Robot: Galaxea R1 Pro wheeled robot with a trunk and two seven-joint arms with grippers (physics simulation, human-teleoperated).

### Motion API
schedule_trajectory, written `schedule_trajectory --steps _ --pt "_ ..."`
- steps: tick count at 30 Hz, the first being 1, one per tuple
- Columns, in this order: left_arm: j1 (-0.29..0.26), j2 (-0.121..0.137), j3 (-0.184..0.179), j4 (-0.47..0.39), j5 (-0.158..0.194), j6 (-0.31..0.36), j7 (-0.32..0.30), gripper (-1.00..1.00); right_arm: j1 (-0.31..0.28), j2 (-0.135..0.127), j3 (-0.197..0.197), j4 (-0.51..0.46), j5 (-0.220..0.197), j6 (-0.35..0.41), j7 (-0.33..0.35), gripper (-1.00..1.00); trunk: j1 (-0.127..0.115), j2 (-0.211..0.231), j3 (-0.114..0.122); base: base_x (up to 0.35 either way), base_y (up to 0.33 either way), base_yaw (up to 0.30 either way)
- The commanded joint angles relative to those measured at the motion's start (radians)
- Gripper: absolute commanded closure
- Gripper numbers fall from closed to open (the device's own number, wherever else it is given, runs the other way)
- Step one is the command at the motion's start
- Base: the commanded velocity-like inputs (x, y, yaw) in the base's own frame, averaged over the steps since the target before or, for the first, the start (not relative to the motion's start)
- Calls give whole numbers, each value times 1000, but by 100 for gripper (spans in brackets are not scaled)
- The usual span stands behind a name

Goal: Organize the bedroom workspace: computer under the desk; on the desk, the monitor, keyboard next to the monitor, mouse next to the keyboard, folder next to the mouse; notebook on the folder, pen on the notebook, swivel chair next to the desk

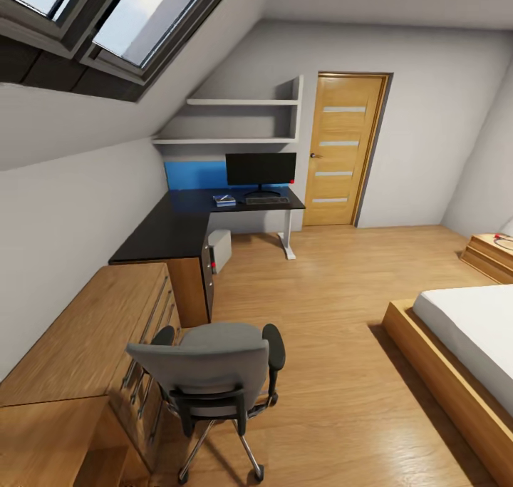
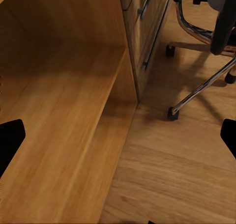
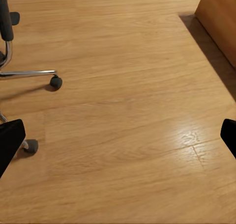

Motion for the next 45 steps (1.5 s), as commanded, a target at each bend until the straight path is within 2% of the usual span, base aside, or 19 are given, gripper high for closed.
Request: schedule_trajectory --steps 1,18,37,45 --pt "-1 0 -9 1 6 -2 5 -100 -1 1 9 2 -1 -3 -8 -100 1 -2 -2 0 1 172" --pt "-1 -5 -9 0 5 -2 3 -100 -1 -1 9 2 -1 -2 -8 -100 1 -2 -2 0 0 216" --pt "-1 -42 -8 0 6 -1 2 -100 -2 -4 9 1 -1 -2 -8 -100 1 -2 -2 0 0 15" --pt "-1 -48 -11 0 6 6 1 -100 -2 -4 8 1 -1 -2 -8 -100 1 -2 -2 0 0 0"
